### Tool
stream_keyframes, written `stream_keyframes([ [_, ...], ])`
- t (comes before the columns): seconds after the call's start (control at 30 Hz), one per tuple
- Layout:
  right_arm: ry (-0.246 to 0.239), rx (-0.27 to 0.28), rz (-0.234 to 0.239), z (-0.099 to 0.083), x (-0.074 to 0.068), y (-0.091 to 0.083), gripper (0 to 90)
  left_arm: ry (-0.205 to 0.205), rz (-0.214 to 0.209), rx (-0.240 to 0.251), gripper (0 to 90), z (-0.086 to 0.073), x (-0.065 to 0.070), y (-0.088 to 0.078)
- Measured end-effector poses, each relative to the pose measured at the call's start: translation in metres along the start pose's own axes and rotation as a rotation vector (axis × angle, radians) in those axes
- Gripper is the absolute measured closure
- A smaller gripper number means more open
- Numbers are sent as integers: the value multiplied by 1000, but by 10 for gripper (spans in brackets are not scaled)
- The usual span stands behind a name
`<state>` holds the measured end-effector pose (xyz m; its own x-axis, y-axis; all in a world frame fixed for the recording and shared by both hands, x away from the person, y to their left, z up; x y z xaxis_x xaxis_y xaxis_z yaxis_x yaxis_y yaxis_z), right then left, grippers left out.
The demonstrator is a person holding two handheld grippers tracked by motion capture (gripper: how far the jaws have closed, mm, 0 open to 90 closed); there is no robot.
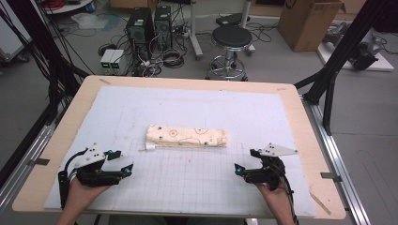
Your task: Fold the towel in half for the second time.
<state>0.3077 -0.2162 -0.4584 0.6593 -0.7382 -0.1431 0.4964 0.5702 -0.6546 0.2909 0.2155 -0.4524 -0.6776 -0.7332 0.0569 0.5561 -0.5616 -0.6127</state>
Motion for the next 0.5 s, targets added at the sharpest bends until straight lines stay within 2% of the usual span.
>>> stream_keyframes([
  [0.27, 3, -18, -7, -9, -2, -3, 121, -4, 13, -6, 283, -7, 3, -3],
  [0.5, 2, -17, -8, -13, -6, -4, 121, -21, 25, -4, 283, -10, -4, -4],
])
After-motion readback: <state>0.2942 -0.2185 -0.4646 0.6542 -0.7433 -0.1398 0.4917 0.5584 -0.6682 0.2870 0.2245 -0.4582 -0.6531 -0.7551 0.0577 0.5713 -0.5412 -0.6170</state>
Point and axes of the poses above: each handheld gripper's, and its own axes: y roughly forward along the jaws, z roughly out of its top, x roughly to its right, the point moved 7 cm from there along y, roughly forward along the jaws, and after that the axes turned 9 degrees about -x, right-handed, at the moved point
